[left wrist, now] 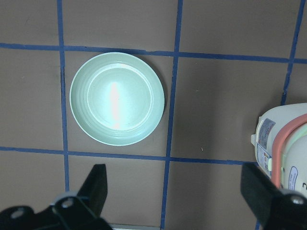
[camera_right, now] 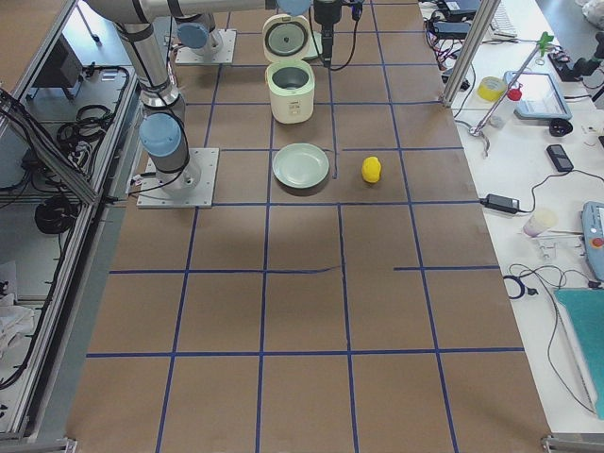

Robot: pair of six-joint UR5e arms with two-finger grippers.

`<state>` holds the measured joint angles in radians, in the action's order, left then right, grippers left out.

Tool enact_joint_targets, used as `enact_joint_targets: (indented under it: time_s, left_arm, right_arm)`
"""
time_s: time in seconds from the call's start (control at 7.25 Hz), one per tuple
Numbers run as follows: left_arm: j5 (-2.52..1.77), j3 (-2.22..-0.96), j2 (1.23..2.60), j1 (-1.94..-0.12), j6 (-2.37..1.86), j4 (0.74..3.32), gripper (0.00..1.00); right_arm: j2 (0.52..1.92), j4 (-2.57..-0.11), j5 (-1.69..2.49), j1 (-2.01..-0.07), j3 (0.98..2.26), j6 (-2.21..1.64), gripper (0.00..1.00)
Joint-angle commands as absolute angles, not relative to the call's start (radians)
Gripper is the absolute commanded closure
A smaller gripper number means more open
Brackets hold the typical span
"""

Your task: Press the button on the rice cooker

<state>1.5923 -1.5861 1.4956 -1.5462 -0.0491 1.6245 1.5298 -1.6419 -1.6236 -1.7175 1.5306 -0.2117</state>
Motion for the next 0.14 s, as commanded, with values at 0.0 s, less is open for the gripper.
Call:
enact_joint_targets:
  time_s: [0.0]
  left_arm:
    - [1.592, -1.586, 1.496, -1.546, -0.049, 1.624, 0.0]
  right_arm:
    - [1.531, -1.64, -1.624, -1.718, 1.532, -0.212, 0.0]
